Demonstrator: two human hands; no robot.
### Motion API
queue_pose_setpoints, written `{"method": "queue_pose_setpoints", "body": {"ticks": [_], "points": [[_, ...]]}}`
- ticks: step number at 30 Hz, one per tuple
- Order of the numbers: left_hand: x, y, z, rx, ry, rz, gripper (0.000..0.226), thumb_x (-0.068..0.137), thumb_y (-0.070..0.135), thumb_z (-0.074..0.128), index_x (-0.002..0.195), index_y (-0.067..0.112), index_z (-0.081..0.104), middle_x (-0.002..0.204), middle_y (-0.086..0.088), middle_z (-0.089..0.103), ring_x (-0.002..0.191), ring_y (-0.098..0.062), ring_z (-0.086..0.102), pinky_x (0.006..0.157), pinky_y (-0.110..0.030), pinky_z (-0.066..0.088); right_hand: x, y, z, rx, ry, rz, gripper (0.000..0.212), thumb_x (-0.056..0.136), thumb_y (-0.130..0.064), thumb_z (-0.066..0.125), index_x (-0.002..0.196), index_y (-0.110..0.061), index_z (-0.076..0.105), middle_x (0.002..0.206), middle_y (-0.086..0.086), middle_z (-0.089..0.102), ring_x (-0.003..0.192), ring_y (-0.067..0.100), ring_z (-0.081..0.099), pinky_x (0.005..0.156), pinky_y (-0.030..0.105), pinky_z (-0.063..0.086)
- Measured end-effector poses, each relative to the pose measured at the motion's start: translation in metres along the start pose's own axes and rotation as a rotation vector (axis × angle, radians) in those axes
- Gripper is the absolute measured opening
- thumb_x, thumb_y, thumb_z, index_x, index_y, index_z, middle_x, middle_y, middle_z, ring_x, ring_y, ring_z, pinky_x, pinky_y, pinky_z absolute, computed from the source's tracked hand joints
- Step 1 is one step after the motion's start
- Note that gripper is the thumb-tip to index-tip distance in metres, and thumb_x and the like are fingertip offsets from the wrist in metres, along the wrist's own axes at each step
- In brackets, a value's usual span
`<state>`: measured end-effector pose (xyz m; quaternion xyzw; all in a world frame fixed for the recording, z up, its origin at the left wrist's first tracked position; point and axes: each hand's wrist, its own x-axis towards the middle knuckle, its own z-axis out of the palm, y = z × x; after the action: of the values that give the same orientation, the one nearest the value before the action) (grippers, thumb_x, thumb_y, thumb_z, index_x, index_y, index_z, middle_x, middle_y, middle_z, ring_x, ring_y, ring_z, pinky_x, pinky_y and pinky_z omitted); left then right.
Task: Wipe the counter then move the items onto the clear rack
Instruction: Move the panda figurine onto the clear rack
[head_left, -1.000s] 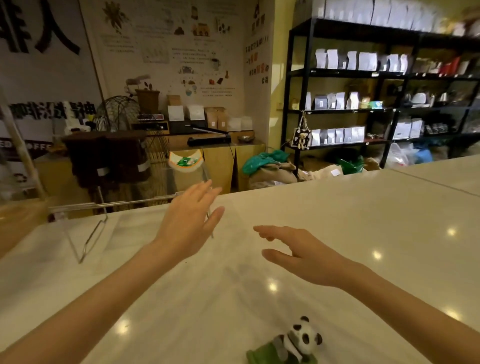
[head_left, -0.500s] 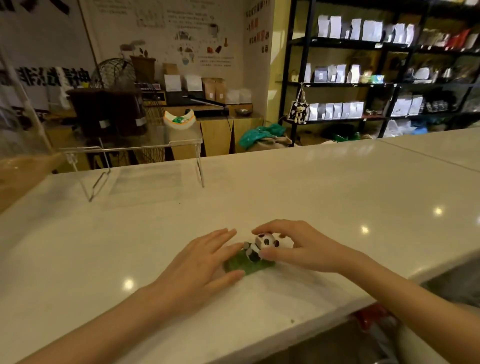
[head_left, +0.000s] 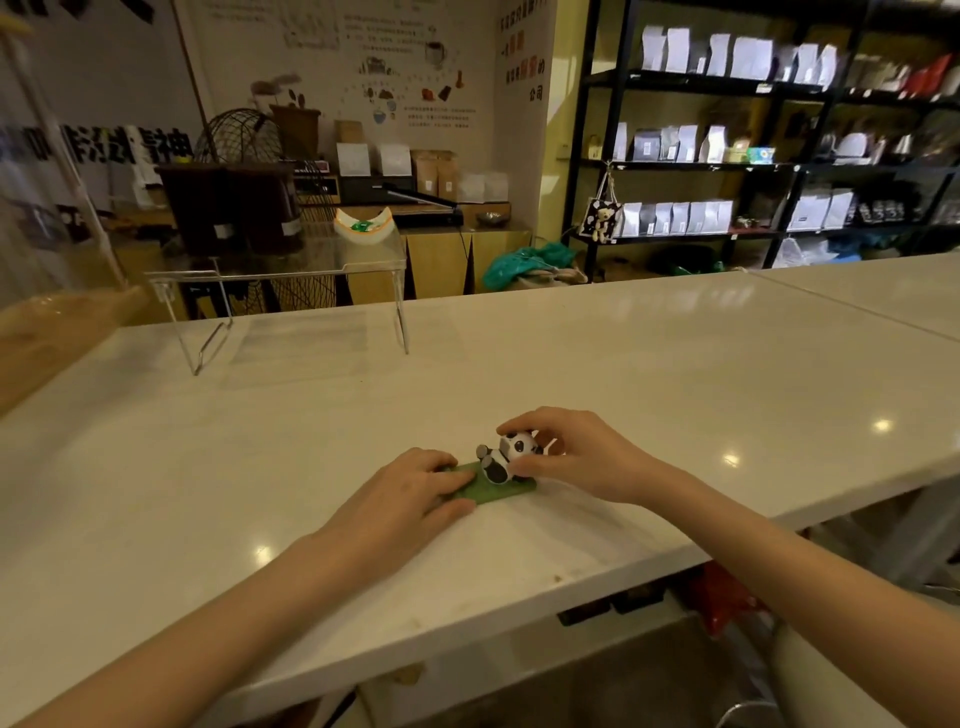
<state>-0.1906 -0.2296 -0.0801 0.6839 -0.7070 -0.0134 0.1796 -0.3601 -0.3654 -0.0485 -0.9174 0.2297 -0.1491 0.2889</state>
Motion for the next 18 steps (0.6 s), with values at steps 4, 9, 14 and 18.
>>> {"method": "queue_pose_setpoints", "body": {"ticks": [4, 9, 14, 18], "points": [[0.002, -0.005, -0.006, -0.012, 0.02, 0.016, 0.036, 0.088, 0.039, 0.044, 0.121, 0.027, 0.052, 0.121, -0.004, 0.056, 0.109, -0.019, 0.048, 0.088, -0.026, 0.038, 0.007, -0.002, -0.004, 0.049, 0.015, -0.003, 0.034, 0.079, -0.029, 0.066, 0.112, -0.028, 0.059, 0.1, -0.013, 0.057, 0.081, 0.002, 0.054, 0.068, 0.011, 0.042], [0.015, -0.02, -0.029, 0.017, 0.074, 0.024, 0.037, 0.088, 0.04, 0.044, 0.122, 0.028, 0.052, 0.128, -0.005, 0.054, 0.115, -0.019, 0.049, 0.094, -0.028, 0.039, 0.031, -0.014, -0.018, 0.101, 0.049, -0.047, 0.033, 0.078, -0.028, 0.067, 0.111, -0.025, 0.061, 0.101, -0.01, 0.06, 0.087, 0.013, 0.059, 0.076, 0.023, 0.05], [0.038, -0.04, -0.061, 0.046, 0.137, 0.033, 0.039, 0.086, 0.037, 0.046, 0.124, 0.028, 0.049, 0.13, -0.004, 0.053, 0.116, -0.017, 0.048, 0.095, -0.03, 0.041, 0.075, -0.026, -0.036, 0.116, 0.058, -0.087, 0.032, 0.078, -0.028, 0.067, 0.11, -0.026, 0.06, 0.103, -0.007, 0.06, 0.091, 0.016, 0.059, 0.082, 0.034, 0.053], [0.061, -0.063, -0.09, 0.067, 0.198, 0.016, 0.038, 0.085, 0.038, 0.047, 0.123, 0.03, 0.051, 0.131, -0.002, 0.053, 0.117, -0.015, 0.048, 0.094, -0.024, 0.037, 0.119, -0.038, -0.052, 0.131, 0.085, -0.129, 0.032, 0.077, -0.028, 0.067, 0.108, -0.026, 0.06, 0.105, -0.005, 0.061, 0.094, 0.014, 0.06, 0.085, 0.038, 0.054]]}}
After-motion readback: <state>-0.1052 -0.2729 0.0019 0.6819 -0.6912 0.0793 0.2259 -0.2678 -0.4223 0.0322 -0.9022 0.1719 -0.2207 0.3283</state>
